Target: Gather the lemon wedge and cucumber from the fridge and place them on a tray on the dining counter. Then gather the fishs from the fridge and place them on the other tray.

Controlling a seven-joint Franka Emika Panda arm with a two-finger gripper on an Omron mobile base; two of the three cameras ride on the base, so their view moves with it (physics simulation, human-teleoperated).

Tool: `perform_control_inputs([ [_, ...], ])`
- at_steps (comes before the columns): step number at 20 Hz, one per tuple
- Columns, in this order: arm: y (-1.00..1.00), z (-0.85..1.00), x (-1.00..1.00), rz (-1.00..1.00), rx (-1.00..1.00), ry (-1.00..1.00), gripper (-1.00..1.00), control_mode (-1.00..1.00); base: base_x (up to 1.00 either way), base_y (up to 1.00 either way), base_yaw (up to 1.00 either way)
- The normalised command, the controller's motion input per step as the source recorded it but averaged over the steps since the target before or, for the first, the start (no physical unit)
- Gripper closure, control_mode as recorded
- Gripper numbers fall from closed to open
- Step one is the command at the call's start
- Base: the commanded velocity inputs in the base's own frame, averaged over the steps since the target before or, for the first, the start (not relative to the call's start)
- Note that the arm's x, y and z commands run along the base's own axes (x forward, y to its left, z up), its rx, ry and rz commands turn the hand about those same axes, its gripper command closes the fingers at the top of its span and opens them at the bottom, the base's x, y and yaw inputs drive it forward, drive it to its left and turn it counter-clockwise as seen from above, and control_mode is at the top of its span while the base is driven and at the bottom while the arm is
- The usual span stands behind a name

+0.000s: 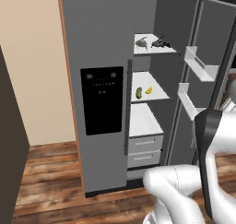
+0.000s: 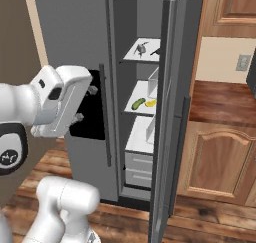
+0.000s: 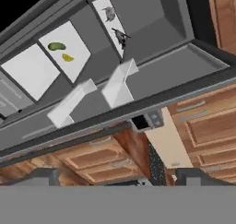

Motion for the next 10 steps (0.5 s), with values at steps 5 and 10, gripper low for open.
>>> perform_control_inputs([
  [5, 0.0, 0.05, 0.67, 0.12, -0.16, 0.44, -1.0, -1.0, 0.0, 0.0, 0.0],
  [10, -0.15, -0.24, 0.16, 0.0, -0.09, 0.05, -1.0, -1.0, 0.0, 0.0, 0.0],
])
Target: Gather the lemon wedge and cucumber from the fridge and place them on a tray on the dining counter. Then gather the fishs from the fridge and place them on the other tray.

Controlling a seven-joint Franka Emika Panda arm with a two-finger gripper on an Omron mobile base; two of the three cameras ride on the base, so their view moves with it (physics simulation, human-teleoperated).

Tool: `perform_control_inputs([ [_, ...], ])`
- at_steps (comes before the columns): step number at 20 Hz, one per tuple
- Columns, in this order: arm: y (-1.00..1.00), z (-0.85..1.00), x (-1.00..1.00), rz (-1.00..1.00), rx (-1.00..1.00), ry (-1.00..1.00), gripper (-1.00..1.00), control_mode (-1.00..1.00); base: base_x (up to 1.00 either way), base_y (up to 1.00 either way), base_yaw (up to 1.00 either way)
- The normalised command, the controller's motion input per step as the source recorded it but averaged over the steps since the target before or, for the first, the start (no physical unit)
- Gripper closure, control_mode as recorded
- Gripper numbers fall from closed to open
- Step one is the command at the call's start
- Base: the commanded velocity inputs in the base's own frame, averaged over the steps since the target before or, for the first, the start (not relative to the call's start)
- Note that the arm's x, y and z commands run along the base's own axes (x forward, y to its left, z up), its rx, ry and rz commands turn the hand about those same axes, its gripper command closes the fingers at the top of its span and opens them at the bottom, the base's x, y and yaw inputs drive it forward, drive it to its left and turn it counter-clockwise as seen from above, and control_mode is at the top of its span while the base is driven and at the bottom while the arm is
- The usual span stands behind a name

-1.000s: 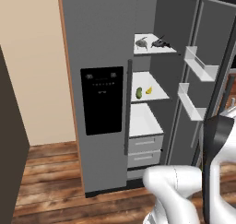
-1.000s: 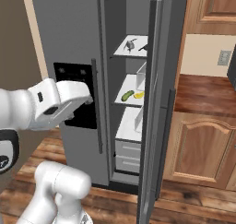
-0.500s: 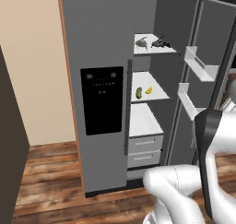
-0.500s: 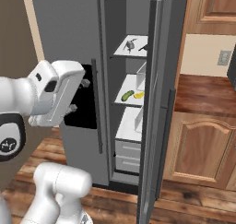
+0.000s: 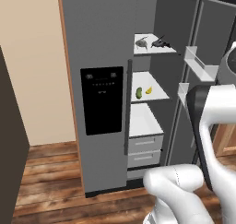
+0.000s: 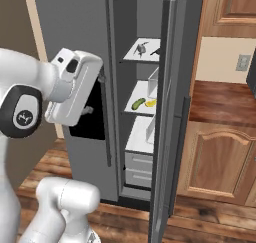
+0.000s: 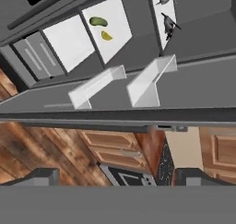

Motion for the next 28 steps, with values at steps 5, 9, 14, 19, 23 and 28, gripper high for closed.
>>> perform_control_inputs([
  [5, -0.44, -0.41, 0.28, 0.0, -0.02, -0.02, -1.0, -1.0, 0.0, 0.0, 0.0],
  [9, -0.43, -0.42, 0.56, 0.0, 0.0, -0.01, -1.0, -1.0, 0.0, 0.0, 0.0],
  [14, -0.13, -0.12, 0.84, 0.0, 0.0, 0.0, -1.0, -1.0, 0.0, 0.0, 0.0],
  [19, 0.0, 0.0, 0.83, 0.0, 0.0, 0.02, -1.0, -1.0, 0.0, 0.0, 0.0],
  [23, -0.21, -0.01, 0.67, 0.0, 0.0, 0.01, -1.0, -1.0, 0.0, 0.0, 0.0],
  [28, -0.49, -0.06, 0.49, 0.0, 0.0, 0.01, -1.0, -1.0, 0.0, 0.0, 0.0],
])
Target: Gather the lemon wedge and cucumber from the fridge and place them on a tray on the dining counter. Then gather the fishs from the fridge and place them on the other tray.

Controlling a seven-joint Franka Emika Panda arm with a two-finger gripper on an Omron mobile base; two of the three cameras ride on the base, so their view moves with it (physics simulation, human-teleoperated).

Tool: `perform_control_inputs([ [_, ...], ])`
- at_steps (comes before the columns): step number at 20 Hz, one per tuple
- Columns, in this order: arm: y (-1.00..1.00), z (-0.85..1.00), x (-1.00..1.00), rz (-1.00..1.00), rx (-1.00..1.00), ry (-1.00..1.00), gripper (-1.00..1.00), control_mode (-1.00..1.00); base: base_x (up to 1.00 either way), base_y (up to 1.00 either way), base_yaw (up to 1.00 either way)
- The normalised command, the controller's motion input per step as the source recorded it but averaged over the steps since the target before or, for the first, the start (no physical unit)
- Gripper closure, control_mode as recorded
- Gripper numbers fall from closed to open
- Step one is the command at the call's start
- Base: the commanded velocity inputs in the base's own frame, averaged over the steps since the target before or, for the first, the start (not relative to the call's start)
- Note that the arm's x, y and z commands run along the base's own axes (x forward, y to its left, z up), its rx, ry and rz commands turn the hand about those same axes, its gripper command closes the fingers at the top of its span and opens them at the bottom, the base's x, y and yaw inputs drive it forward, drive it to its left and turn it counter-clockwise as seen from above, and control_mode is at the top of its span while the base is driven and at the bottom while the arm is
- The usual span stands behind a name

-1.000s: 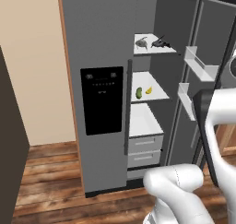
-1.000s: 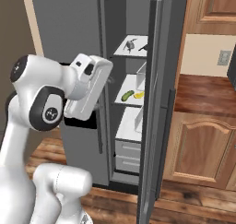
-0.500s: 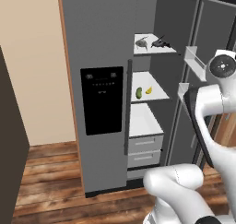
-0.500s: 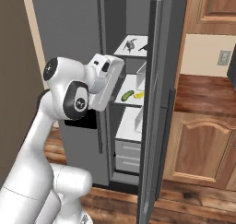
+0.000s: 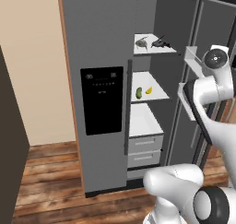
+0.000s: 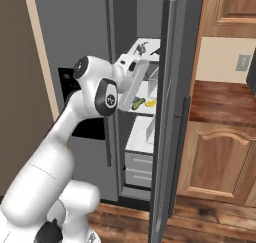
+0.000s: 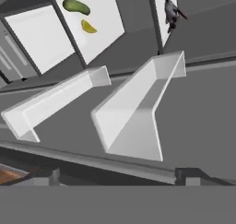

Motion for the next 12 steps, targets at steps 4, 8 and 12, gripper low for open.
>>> perform_control_inputs([
  [4, -0.5, -0.09, 0.56, 0.0, 0.0, 0.02, -1.0, -1.0, 0.0, 0.0, 0.0],
  [8, -0.41, -0.11, 0.6, 0.0, 0.0, 0.03, -1.0, -1.0, 0.0, 0.0, 0.0],
  [12, -0.51, -0.14, 0.25, 0.0, 0.0, 0.03, -1.0, -1.0, 0.0, 0.0, 0.0],
])
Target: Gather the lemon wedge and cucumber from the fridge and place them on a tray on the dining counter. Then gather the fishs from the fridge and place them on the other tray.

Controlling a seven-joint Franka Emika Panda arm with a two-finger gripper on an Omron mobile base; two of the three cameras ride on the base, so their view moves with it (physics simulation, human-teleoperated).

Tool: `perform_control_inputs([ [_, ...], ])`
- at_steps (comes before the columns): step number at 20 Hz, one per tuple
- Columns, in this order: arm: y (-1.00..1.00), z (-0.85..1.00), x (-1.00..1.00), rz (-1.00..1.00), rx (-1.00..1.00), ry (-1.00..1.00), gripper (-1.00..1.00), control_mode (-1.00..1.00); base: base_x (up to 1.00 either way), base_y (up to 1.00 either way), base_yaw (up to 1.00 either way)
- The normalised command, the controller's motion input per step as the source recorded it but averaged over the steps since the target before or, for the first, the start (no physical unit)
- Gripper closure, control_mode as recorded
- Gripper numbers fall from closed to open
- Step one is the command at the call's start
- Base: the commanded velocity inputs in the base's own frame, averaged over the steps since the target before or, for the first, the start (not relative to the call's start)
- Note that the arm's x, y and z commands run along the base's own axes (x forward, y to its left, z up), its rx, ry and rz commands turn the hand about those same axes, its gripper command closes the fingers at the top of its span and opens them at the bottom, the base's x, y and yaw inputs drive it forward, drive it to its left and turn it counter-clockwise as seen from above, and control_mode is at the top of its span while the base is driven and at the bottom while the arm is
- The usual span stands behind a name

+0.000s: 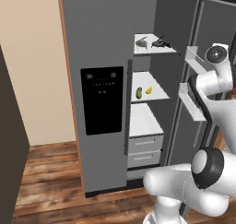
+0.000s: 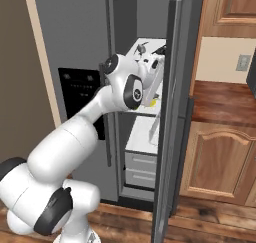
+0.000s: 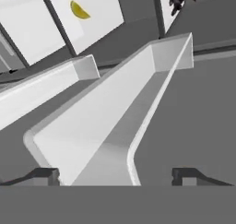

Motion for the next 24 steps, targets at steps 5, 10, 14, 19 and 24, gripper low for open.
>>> perform_control_inputs([
  [5, -0.75, -0.18, 0.0, -0.05, 0.0, 0.02, -1.0, -1.0, 0.0, 0.0, 0.0],
  [10, -1.0, -0.15, -0.25, -0.06, 0.0, 0.0, -1.0, -1.0, 0.0, 0.0, 0.0],
  [14, -1.0, -0.07, -0.13, -0.05, 0.0, 0.0, -1.0, -1.0, 0.0, 0.0, 0.0],
  [19, -0.51, -0.03, -0.31, 0.0, 0.01, -0.02, -1.0, -1.0, 0.0, 0.0, 0.0],
  [24, 0.11, 0.27, -0.93, 0.01, 0.0, -0.32, -1.0, -1.0, 0.0, 0.0, 0.0],
])
